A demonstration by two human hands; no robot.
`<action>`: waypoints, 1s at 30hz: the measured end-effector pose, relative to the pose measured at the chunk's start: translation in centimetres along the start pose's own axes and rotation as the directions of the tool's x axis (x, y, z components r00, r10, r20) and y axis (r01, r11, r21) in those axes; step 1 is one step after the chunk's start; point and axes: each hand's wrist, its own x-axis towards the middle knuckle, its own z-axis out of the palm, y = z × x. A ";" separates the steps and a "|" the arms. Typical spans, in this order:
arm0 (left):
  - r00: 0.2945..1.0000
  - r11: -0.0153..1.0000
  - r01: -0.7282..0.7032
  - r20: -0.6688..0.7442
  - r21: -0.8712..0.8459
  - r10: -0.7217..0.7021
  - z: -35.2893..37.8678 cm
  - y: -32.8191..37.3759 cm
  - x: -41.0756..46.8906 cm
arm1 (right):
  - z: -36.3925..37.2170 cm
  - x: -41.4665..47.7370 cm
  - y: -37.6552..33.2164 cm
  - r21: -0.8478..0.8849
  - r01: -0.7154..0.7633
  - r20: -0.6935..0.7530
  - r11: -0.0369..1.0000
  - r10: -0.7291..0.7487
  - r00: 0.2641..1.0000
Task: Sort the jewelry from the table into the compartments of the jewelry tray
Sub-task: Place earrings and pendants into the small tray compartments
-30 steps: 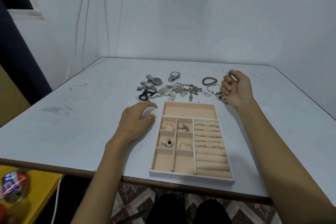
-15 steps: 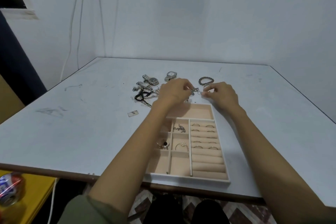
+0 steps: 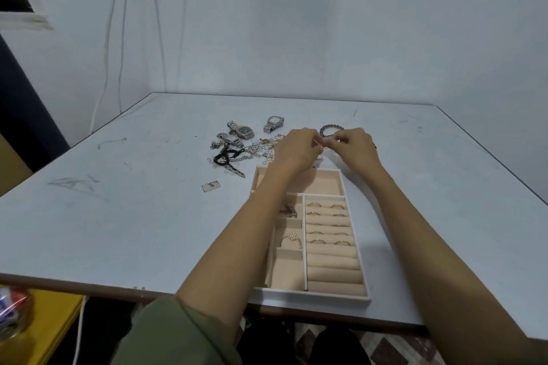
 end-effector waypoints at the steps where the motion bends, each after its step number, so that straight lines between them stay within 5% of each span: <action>1: 0.999 0.998 0.006 -0.035 -0.068 -0.009 -0.1 -0.2 0.0 | -0.2 -0.1 -0.2 0.117 -0.012 0.017 0.993 0.010 1.000; 7: 0.990 0.981 -0.020 -0.139 -0.195 -0.007 -1.6 -1.2 -0.7 | -1.0 -0.8 -1.7 0.396 -0.088 0.202 0.914 0.006 0.979; 12: 0.982 0.974 -0.032 -0.189 -0.226 -0.011 -3.6 -2.7 -2.3 | -0.4 -0.2 -1.4 0.117 -0.093 0.191 0.989 0.069 0.979; 16: 0.977 0.910 -0.041 -0.206 -0.413 -0.049 -5.6 -3.9 -5.6 | -1.3 -0.3 -1.0 0.024 -0.125 0.269 0.992 0.114 0.957; 21: 0.969 0.798 -0.052 -0.223 -0.600 -0.105 -6.5 -6.3 -11.0 | -1.8 -0.5 -0.3 0.106 -0.136 0.176 0.985 0.116 0.977; 30: 0.987 0.770 -0.049 -0.151 -0.636 -0.062 -7.2 -5.6 -16.7 | -2.0 -1.1 -1.7 0.221 0.032 -0.074 0.975 -0.016 0.997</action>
